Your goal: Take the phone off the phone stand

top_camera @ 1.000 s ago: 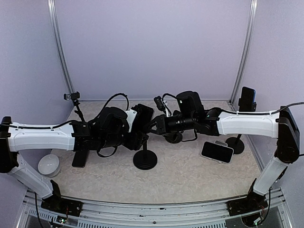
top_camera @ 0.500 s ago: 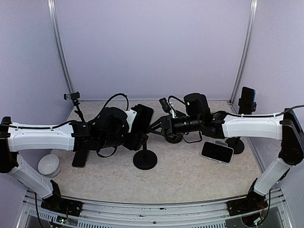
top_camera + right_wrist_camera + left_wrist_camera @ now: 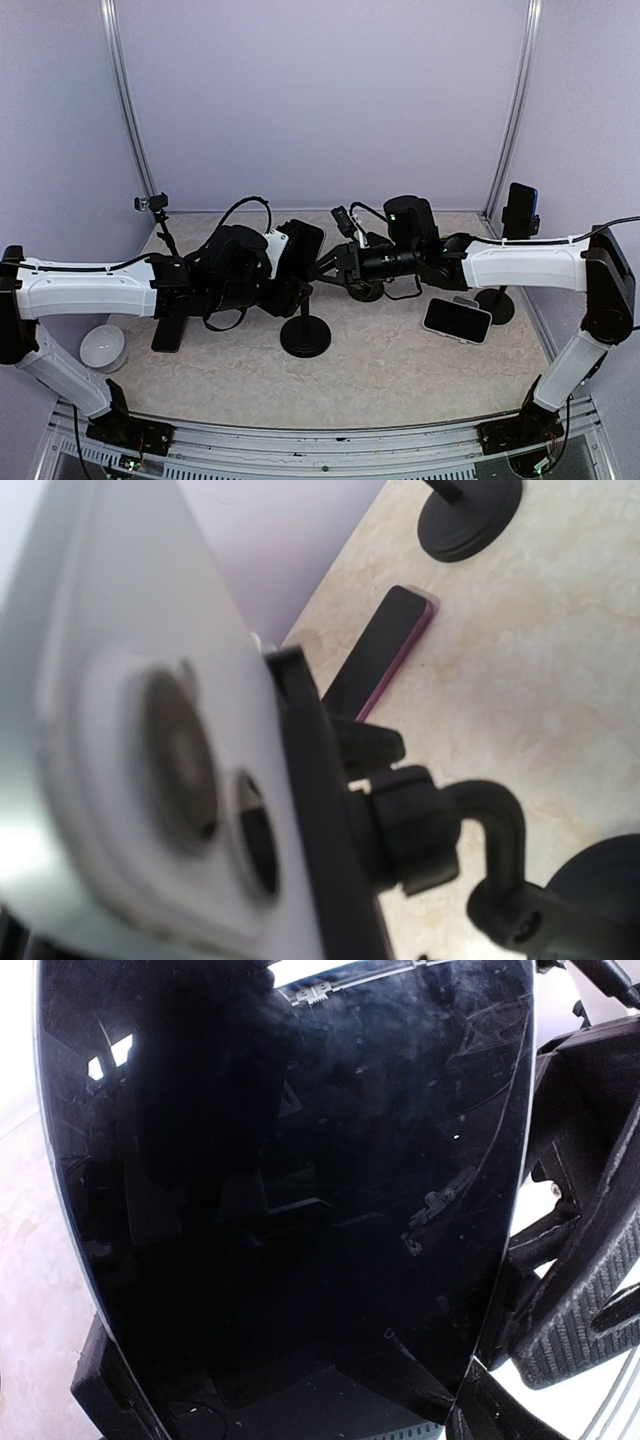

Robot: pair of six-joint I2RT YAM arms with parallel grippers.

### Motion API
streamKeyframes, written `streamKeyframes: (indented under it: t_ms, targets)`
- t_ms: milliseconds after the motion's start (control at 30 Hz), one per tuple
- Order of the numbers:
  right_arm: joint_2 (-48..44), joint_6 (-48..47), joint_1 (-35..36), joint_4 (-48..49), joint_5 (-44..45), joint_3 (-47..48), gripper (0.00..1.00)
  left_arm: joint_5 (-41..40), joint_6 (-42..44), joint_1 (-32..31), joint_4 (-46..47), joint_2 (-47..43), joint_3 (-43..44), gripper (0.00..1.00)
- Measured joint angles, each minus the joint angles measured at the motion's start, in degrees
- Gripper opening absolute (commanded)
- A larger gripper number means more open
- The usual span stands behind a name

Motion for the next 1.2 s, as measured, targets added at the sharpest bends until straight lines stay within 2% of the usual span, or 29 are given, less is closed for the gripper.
streamKeyframes:
  t_ms: [200,333,933,1200]
  targets:
    - [0.5,-0.4,0.0,0.2,0.1,0.3,0.18,0.8,0.3,0.7,0.1,0.0,0.0,0.4]
    - [0.5,-1.5,-0.1,0.6,0.8,0.3,0.0,1.6,0.3,1.6,0.4,0.0,0.0,0.38]
    - [0.2,-4.1,-1.1,4.5,0.4,-2.1,0.0,10.6,0.3,6.2,-1.1,-2.0,-0.2,0.32]
    - [0.1,-5.1,-1.7,4.1,-1.5,-2.3,0.0,22.1,-0.8,8.7,2.2,-4.6,-3.3,0.29]
